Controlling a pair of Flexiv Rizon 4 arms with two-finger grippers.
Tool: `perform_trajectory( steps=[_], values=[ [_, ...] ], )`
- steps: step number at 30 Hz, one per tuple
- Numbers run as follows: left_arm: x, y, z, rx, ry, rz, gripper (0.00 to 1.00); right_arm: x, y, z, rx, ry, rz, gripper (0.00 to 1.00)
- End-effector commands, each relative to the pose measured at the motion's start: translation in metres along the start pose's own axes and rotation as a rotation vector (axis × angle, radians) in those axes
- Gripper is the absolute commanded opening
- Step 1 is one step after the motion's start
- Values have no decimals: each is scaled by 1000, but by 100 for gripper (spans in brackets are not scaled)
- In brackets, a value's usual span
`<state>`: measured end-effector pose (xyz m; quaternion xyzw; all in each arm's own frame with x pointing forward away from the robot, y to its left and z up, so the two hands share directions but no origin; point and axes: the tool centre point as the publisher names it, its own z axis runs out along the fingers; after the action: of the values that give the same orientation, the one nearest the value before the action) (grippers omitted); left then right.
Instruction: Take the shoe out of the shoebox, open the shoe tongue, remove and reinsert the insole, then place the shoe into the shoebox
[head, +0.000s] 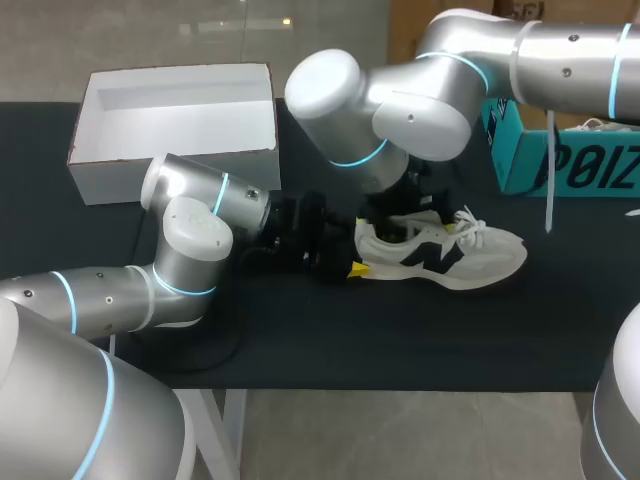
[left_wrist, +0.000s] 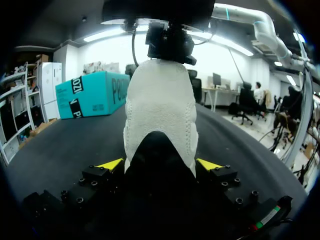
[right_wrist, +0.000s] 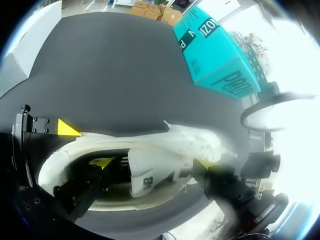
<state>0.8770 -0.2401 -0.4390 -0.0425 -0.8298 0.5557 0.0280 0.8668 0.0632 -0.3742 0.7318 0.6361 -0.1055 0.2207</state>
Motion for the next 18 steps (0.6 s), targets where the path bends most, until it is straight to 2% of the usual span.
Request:
perform_trajectory(
  steps=[1,6,7,8,9,10,11,18],
  values=[
    [-1,1,3,-5,3,-1,0,-11,1,7,-3,-1,13,100],
    [-1,1,3,-5,3,-1,0,-24,1,11,-2,-9,43,100],
    [-1,1,3,-5,3,-1,0,-26,1,11,0,-7,53,80],
    [-1,1,3,-5,3,-1,0,-28,2,11,1,-4,60,45],
    [-1,1,3,-5,3,-1,0,-30,2,12,1,-5,62,23],
    [-1,1,3,-5,3,-1,0,-32,3,12,1,-3,67,7],
    [-1,1,3,-5,3,-1,0,-32,3,12,1,-3,69,0],
    [-1,1,3,-5,3,-1,0,-41,6,13,5,5,92,0]
  ],
)
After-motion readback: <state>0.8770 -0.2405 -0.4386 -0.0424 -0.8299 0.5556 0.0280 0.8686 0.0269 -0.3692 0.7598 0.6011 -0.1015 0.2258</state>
